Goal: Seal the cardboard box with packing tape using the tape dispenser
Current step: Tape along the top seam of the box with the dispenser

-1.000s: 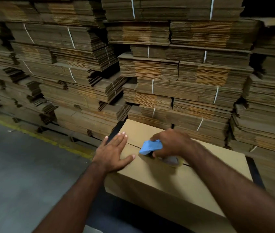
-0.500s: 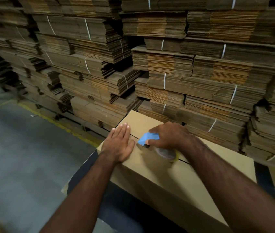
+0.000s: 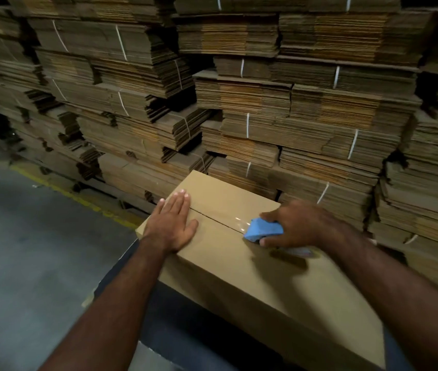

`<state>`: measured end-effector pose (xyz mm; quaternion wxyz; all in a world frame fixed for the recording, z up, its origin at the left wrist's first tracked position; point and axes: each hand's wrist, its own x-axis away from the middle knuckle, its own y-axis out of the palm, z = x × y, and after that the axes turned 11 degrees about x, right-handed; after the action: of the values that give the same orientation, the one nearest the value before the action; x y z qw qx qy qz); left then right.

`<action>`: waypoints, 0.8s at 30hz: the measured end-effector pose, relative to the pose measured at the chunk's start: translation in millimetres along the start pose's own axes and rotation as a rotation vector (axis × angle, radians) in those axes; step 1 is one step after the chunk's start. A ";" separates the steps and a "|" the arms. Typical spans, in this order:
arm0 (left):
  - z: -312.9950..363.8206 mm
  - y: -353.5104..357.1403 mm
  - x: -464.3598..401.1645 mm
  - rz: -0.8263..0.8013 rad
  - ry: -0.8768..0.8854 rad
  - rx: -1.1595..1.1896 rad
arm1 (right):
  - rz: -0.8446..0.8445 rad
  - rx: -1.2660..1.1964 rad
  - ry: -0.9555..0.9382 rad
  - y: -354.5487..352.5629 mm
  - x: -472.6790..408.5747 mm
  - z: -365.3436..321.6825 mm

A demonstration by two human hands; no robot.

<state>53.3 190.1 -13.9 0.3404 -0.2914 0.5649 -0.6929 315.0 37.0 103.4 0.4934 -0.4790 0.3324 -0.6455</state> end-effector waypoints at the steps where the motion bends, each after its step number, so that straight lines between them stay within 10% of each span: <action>1: 0.4 0.1 0.3 -0.003 0.002 -0.004 | -0.002 0.019 0.003 0.9 -1.1 -3.3; 24: 4.2 -1.0 0.3 0.003 -0.030 0.043 | 0.277 -0.415 0.056 27.7 38.5 22.6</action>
<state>56.3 187.5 -12.1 0.3559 -0.2934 0.5453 -0.6999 343.2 -6.8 96.8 0.4587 -0.5020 0.5339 -0.5025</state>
